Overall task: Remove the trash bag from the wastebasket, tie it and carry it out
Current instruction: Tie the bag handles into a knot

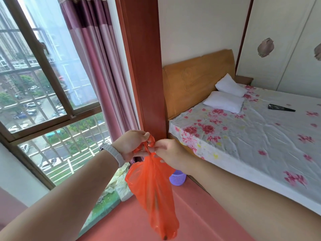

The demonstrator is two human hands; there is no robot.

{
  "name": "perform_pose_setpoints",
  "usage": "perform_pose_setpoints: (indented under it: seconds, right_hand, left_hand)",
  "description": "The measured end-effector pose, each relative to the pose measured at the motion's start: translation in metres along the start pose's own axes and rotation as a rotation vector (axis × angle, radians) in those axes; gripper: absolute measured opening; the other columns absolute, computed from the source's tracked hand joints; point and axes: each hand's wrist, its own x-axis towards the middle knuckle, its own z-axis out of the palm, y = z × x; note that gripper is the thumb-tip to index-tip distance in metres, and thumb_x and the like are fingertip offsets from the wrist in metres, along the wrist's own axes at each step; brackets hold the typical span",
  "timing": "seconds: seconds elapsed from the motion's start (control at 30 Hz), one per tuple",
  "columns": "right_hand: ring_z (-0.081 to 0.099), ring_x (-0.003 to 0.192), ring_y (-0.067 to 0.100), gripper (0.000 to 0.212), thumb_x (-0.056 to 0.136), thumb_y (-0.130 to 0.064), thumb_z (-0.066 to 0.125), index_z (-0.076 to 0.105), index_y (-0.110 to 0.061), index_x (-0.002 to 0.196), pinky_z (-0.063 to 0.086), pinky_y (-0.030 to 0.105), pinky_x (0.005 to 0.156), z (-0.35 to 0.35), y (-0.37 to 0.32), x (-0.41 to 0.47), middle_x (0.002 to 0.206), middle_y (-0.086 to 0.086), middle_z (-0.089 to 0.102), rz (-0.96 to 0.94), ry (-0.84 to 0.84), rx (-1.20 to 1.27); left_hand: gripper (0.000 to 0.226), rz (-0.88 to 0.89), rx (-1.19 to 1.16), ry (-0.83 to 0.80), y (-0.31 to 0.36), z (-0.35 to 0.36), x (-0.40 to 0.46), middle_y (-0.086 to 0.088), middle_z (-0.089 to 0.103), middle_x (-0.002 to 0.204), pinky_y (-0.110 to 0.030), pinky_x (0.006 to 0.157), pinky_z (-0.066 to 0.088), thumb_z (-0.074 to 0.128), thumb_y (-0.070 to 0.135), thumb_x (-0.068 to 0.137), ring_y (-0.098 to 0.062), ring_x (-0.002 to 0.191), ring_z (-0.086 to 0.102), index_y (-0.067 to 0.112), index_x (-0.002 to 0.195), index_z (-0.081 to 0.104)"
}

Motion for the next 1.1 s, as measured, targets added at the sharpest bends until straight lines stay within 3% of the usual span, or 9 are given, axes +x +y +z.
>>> perform_pose_setpoints:
  seconds: [0.1, 0.2, 0.4, 0.5, 0.57, 0.73, 0.9, 1.0, 1.1]
  right_hand:
    - [0.072, 0.089, 0.010, 0.014, 0.090, -0.030, 0.061, 0.072, -0.024, 0.095, 0.059, 0.029, 0.072, -0.001, -0.002, 0.005, 0.097, -0.001, 0.076, 0.059, -0.037, 0.203]
    - [0.073, 0.084, 0.009, 0.014, 0.087, -0.035, 0.069, 0.072, -0.023, 0.090, 0.057, 0.023, 0.064, 0.000, -0.004, 0.009, 0.088, -0.003, 0.077, 0.065, -0.005, 0.186]
    - [0.073, 0.073, 0.007, 0.016, 0.089, -0.032, 0.067, 0.069, -0.025, 0.074, 0.060, 0.029, 0.061, 0.004, -0.006, 0.017, 0.070, -0.007, 0.074, -0.029, 0.168, 0.086]
    - [0.071, 0.071, 0.016, 0.018, 0.091, -0.030, 0.062, 0.068, -0.021, 0.076, 0.060, 0.038, 0.065, -0.003, -0.009, 0.016, 0.072, 0.000, 0.073, -0.083, 0.156, -0.113]
    - [0.064, 0.065, 0.020, 0.020, 0.091, -0.028, 0.054, 0.062, -0.021, 0.074, 0.053, 0.038, 0.059, -0.012, -0.012, 0.014, 0.066, -0.002, 0.066, -0.165, 0.139, -0.354]
    - [0.047, 0.061, 0.028, 0.020, 0.089, -0.018, 0.047, 0.042, -0.013, 0.070, 0.031, 0.035, 0.052, -0.037, -0.022, 0.016, 0.067, 0.001, 0.045, -0.397, 0.111, -0.815]
    - [0.039, 0.055, 0.020, 0.022, 0.095, -0.018, 0.045, 0.038, -0.017, 0.075, 0.027, 0.030, 0.049, -0.056, -0.026, 0.016, 0.063, -0.007, 0.031, -0.532, 0.134, -1.045]
    - [0.037, 0.052, 0.019, 0.024, 0.095, -0.016, 0.048, 0.036, -0.017, 0.074, 0.020, 0.025, 0.045, -0.059, -0.025, 0.013, 0.065, -0.003, 0.036, -0.599, 0.127, -1.107]
    - [0.040, 0.054, 0.020, 0.021, 0.096, -0.016, 0.047, 0.038, -0.016, 0.077, 0.025, 0.027, 0.046, -0.066, -0.023, 0.009, 0.069, 0.000, 0.040, -0.602, 0.091, -1.152]
  left_hand:
    - [0.028, 0.004, -0.051, 0.025, 0.001, 0.000, -0.002, -0.015, 0.066, 0.072, -0.023, 0.043, 0.052, 0.048, 0.017, 0.098, -0.015, 0.056, 0.068, -0.001, 0.084, 0.065]
    - [0.022, -0.020, -0.132, 0.041, 0.001, 0.001, -0.002, -0.014, 0.065, 0.070, -0.022, 0.041, 0.051, 0.051, 0.014, 0.096, -0.016, 0.052, 0.068, -0.003, 0.089, 0.064]
    - [0.024, 0.046, -0.110, 0.110, 0.001, 0.003, 0.002, -0.018, 0.065, 0.079, -0.015, 0.041, 0.045, 0.052, 0.011, 0.096, -0.011, 0.048, 0.063, -0.008, 0.095, 0.065]
    - [0.022, 0.053, -0.076, 0.147, -0.002, 0.004, 0.004, -0.016, 0.065, 0.084, -0.017, 0.044, 0.046, 0.055, 0.014, 0.095, -0.013, 0.055, 0.060, -0.004, 0.095, 0.068]
    - [0.021, 0.068, -0.021, 0.168, -0.004, 0.004, 0.005, -0.010, 0.068, 0.079, -0.019, 0.049, 0.049, 0.058, 0.016, 0.093, -0.012, 0.058, 0.060, 0.003, 0.084, 0.073]
    - [0.017, 0.099, 0.085, 0.101, 0.002, 0.005, -0.005, -0.001, 0.063, 0.050, -0.016, 0.038, 0.044, 0.065, 0.012, 0.089, -0.006, 0.038, 0.055, 0.004, 0.074, 0.070]
    - [0.038, 0.134, 0.119, -0.106, 0.005, 0.001, -0.011, 0.006, 0.053, 0.041, -0.015, 0.040, 0.041, 0.052, 0.001, 0.093, -0.004, 0.034, 0.044, 0.009, 0.059, 0.066]
    - [0.025, 0.123, 0.258, -0.009, 0.001, 0.000, -0.004, 0.003, 0.058, 0.047, -0.018, 0.043, 0.045, 0.060, 0.009, 0.090, -0.006, 0.039, 0.050, 0.011, 0.067, 0.070]
    - [0.034, 0.172, 0.551, 0.008, -0.003, -0.005, 0.001, 0.007, 0.061, 0.047, -0.019, 0.048, 0.049, 0.064, 0.016, 0.086, -0.009, 0.046, 0.059, 0.026, 0.055, 0.070]
